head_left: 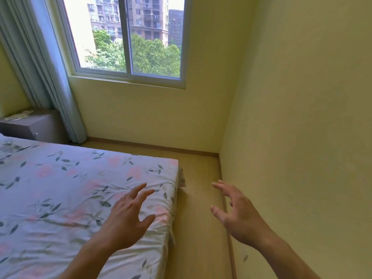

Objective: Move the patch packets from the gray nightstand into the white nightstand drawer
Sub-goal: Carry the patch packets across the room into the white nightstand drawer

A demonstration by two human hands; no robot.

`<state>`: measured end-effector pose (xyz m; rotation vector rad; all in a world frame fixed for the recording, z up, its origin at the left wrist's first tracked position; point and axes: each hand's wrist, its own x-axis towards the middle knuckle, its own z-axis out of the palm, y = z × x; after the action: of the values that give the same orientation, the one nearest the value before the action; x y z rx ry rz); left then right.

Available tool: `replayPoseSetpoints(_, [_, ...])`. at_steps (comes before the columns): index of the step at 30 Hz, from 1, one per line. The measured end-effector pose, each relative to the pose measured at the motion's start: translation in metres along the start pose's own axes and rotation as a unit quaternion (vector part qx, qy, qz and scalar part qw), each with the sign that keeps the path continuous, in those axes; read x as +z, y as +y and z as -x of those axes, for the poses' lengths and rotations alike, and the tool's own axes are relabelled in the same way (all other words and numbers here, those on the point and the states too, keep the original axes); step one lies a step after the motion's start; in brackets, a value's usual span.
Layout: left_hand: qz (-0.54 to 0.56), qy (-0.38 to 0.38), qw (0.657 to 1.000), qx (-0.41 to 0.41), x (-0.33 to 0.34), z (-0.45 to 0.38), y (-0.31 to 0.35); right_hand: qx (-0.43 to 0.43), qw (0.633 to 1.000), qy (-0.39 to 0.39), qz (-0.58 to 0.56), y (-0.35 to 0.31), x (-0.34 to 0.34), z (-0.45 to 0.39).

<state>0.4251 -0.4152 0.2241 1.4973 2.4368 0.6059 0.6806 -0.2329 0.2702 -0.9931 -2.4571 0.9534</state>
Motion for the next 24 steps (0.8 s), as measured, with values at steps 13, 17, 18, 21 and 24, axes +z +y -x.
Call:
replayPoseSetpoints(13, [-0.01, 0.027, 0.999, 0.02, -0.016, -0.276, 0.016, -0.022, 0.999, -0.035, -0.012, 0.053, -0.034, -0.282])
replayPoseSetpoints(17, [-0.023, 0.024, 0.999, -0.016, -0.007, -0.356, 0.006, -0.045, 0.997, -0.062, -0.023, 0.081, -0.037, -0.378])
replayPoseSetpoints(18, [-0.025, 0.024, 0.999, -0.024, -0.006, -0.377, 0.004, -0.05, 0.996, -0.066, -0.027, 0.089, -0.039, -0.402])
replayPoseSetpoints(21, [-0.024, 0.031, 0.997, -0.06, -0.004, -0.436, -0.001, -0.068, 0.994, -0.084, -0.03, 0.113, -0.046, -0.478])
replayPoseSetpoints(24, [-0.017, 0.043, 0.993, -0.112, -0.009, -0.489, -0.005, -0.084, 0.989, -0.118, -0.026, 0.127, -0.061, -0.558])
